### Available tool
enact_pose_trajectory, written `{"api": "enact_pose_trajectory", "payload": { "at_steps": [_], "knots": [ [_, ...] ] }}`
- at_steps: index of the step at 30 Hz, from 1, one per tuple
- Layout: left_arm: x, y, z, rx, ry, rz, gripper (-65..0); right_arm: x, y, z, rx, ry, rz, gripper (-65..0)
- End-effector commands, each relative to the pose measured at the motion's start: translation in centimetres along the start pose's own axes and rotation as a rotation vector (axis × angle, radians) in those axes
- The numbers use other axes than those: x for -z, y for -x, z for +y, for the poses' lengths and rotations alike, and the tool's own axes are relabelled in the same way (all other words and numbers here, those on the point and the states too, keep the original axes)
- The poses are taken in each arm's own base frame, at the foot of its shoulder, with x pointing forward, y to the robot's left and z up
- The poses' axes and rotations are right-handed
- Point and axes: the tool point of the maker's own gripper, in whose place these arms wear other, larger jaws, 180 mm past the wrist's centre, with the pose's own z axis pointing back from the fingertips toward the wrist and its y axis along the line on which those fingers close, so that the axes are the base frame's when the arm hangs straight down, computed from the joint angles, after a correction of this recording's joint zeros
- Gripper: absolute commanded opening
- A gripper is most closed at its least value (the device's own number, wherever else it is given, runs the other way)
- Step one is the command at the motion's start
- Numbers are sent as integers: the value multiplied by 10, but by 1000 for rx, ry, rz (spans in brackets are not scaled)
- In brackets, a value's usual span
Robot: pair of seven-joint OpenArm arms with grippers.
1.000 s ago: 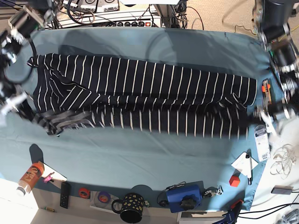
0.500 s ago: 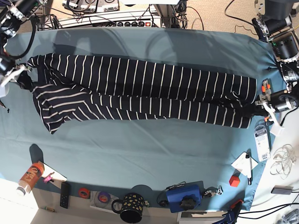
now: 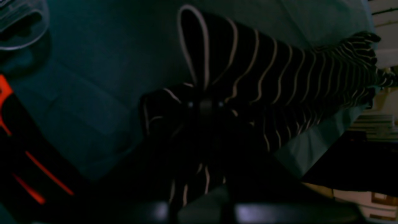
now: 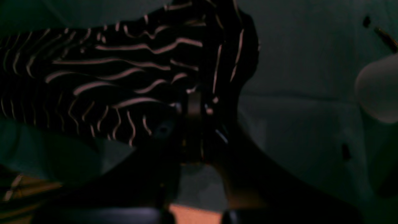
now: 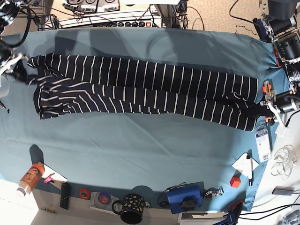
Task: Layout the t-shirt on the table in an organized manner, then fold the t-shirt properly
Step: 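Lower the folded edge with both grippers and release it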
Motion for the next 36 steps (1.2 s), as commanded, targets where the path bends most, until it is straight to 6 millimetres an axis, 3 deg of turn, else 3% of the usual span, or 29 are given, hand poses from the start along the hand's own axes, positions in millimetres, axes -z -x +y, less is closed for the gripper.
{"api": "enact_pose_trajectory", "payload": {
  "at_steps": [1,16,19,21,23,24,26,30,36],
  "knots": [
    [-11,-20,-1,38,-8,-44,-650,-7,-8,-6,-36,27,-9,-650],
    [-11,-20,-1,40,-7,-44,-650,-16,35,-9,-28,44,133,-650],
    [-11,-20,-2,72,-4,-43,-650,-16,33,-7,-26,35,126,-650],
    [-11,-16,-1,74,-4,-37,-528,-16,32,-6,-24,27,119,-650],
    [-10,-8,1,61,-6,-23,-413,-16,31,-4,-21,19,113,-551],
    [-10,-3,2,52,-9,-15,-385,-16,31,-4,-21,17,111,-504],
    [-10,10,5,24,-14,7,-379,-16,30,-4,-21,16,110,-460],
    [-10,27,8,-10,-18,33,-379,-15,20,9,-3,-52,51,-460],
    [-24,3,1,-52,25,-45,-379,-23,-17,34,5,-211,-93,-460]
  ]
}}
